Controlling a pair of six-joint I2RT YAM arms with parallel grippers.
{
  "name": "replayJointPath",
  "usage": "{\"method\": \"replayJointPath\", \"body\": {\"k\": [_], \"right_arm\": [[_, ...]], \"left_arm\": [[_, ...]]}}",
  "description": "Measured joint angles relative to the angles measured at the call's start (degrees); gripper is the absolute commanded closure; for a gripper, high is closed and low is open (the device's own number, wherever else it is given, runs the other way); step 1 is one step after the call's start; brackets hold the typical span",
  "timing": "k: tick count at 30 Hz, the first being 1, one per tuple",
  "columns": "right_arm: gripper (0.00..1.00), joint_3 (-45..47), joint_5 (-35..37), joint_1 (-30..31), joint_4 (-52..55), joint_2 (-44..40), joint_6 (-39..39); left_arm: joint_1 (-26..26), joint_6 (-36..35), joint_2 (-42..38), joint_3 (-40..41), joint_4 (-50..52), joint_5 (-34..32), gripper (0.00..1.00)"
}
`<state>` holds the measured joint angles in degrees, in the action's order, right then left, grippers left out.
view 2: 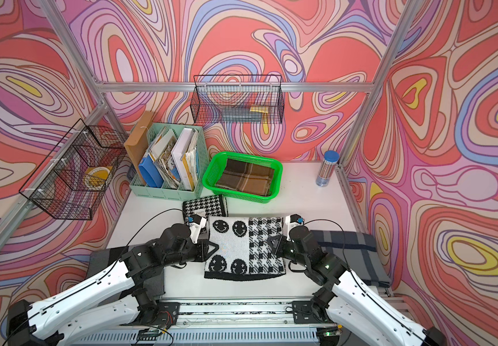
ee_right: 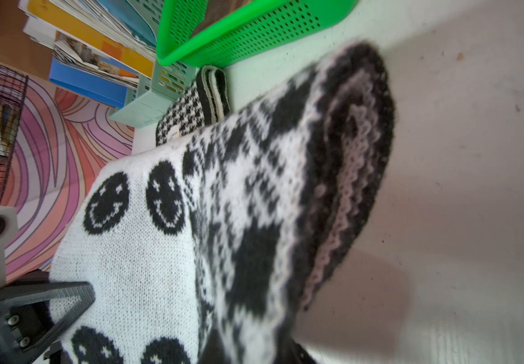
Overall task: Put the folded scarf in the basket
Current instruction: Pick up the scarf at the center of the board, then place the scarf in the basket.
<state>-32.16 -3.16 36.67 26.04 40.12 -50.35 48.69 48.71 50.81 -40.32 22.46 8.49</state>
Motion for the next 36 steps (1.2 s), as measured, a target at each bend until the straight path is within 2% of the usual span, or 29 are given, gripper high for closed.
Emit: {"method": "replayJointPath", "body": {"k": [4, 8, 15, 18, 26, 32, 36], "right_arm": [[1.00, -5.86, 3.91, 0.00, 3.10, 3.61, 0.79], [1.00, -12.76, 8.07, -0.02, 4.68, 11.50, 1.99], [1.00, -23.04, 12.20, -1.01, 3.10, 25.29, 5.97], [1.00, -29.16, 12.04, -3.30, 0.83, 32.09, 8.09], [1.00, -45.35, 10.75, -11.08, -4.83, 51.21, 11.96], [1.00, -54.10, 8.98, -14.38, -7.19, 60.43, 13.66], [1.00, -58.01, 7.72, -16.28, -8.52, 65.55, 14.08]], "left_arm": [[0.04, -2.91, 2.27, -5.03, 3.50, -3.65, 1.00], [-0.70, -6.10, 7.67, -11.19, 5.20, -7.34, 1.00], [-10.80, -12.00, 19.19, -21.42, 5.42, -5.75, 1.00], [-13.94, -15.21, 26.38, -29.03, 5.42, -4.76, 1.00], [-18.51, -23.80, 46.07, -51.30, 5.40, -5.22, 1.00], [-21.38, -27.19, 59.71, -64.65, 6.38, -6.86, 1.00], [-22.23, -28.44, 65.51, -71.08, 7.13, -7.65, 1.00]]}}
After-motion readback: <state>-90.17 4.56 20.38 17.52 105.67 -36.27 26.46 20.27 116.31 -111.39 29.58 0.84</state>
